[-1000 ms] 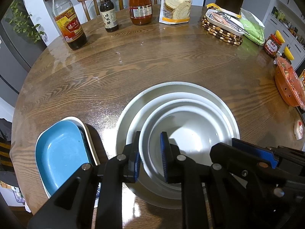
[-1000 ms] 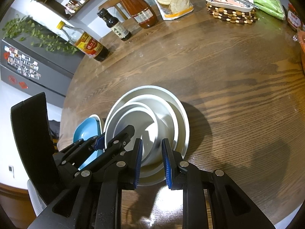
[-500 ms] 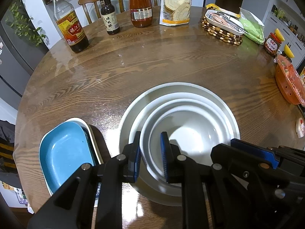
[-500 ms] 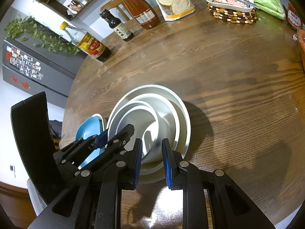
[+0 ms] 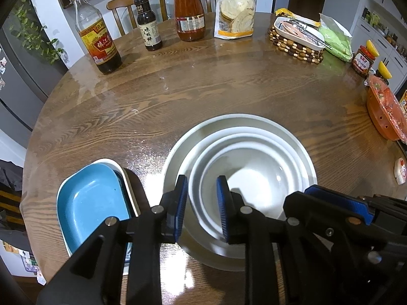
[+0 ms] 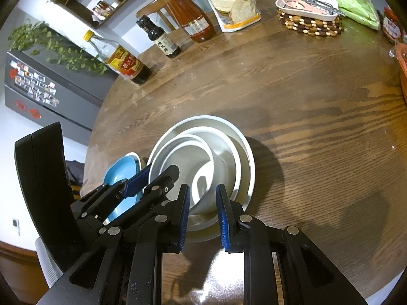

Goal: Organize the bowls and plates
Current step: 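Open both grippers to release the small white bowl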

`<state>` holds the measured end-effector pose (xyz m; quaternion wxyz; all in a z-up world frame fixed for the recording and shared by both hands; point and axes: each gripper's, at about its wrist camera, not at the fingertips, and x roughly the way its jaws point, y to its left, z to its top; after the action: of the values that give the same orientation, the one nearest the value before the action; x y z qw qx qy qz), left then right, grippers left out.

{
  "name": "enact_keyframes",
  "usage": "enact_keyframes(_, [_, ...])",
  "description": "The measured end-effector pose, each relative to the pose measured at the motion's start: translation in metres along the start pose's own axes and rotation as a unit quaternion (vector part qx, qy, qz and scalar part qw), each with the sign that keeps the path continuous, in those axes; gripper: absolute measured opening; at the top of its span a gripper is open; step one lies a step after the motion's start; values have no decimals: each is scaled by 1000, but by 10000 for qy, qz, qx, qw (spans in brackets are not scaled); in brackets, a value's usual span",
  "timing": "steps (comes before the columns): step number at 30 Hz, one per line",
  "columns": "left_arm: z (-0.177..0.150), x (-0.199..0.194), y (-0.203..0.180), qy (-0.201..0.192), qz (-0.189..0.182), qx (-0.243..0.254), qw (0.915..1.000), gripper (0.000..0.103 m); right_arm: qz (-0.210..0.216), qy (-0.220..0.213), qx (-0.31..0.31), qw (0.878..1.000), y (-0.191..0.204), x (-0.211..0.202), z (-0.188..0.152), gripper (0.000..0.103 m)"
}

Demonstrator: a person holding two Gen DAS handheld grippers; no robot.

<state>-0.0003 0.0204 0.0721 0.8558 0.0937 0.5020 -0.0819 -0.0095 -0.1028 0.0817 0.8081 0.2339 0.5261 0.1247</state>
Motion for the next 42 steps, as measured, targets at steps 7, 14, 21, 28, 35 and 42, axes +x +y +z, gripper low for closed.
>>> enact_keyframes(7, [0, -2, 4, -18, 37, -37, 10000, 26, -9, 7, -50, 10000, 5, -1, 1, 23])
enact_keyframes(14, [0, -4, 7, -48, 46, -82, 9999, 29, 4, -10, -48, 10000, 7, -2, 2, 23])
enact_keyframes(21, [-1, -6, 10, -88, 62, -130, 9999, 36, 38, -52, -31, 10000, 7, -4, 1, 23])
enact_keyframes(28, [-2, -9, 12, -116, 62, -173, 9998, 40, 29, -101, -42, 9999, 7, -6, 0, 23])
enact_keyframes(35, [-1, -11, 15, -151, 42, -245, 9996, 46, -30, -168, 30, 9999, 5, -9, -1, 36])
enact_keyframes(42, [1, -14, 19, -203, 60, -318, 9993, 57, -49, -221, 69, 9997, 3, -12, -1, 43])
